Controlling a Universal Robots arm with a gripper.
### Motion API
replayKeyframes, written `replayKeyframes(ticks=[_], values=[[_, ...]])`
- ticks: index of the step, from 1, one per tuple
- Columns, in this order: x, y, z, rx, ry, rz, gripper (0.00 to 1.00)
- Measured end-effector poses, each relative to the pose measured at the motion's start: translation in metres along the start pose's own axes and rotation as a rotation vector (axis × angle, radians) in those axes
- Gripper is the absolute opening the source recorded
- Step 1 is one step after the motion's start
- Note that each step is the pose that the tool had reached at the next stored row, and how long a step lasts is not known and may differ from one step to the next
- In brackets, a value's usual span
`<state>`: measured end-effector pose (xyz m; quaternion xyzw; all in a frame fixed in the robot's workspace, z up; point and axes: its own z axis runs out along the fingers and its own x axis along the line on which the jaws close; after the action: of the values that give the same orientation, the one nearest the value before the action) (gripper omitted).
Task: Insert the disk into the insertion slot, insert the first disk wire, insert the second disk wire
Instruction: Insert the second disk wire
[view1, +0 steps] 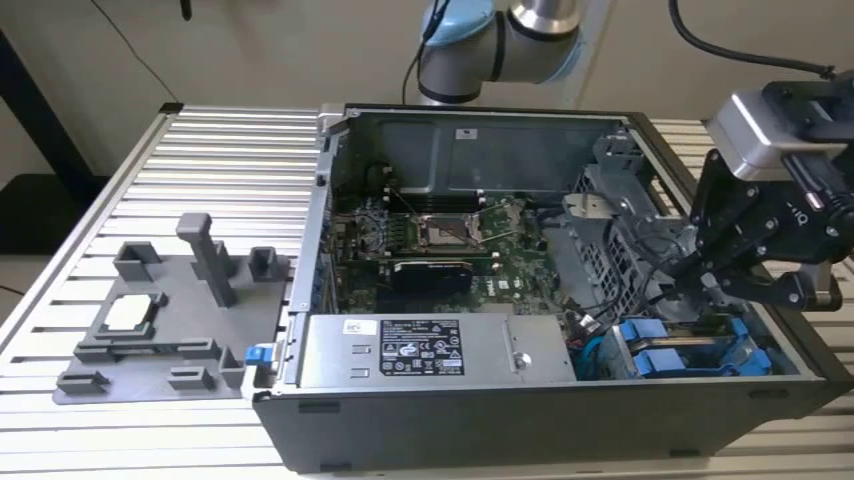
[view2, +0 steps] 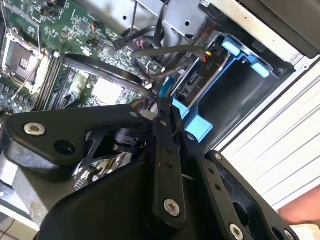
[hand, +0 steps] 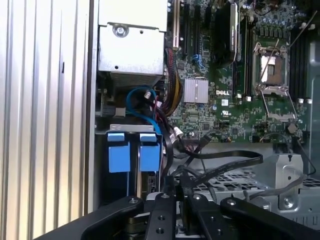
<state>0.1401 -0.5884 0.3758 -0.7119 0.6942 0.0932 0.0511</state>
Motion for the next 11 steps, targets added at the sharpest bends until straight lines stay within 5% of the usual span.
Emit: replayKeyframes(ticks=[4,11], values=[[0.0078,-0.0012,0.0020,0.0004,-0.0190,-0.001,0.16],[0.0083,-0.0013,0.0028,0.0002,-0.0195,-0.001,0.16]])
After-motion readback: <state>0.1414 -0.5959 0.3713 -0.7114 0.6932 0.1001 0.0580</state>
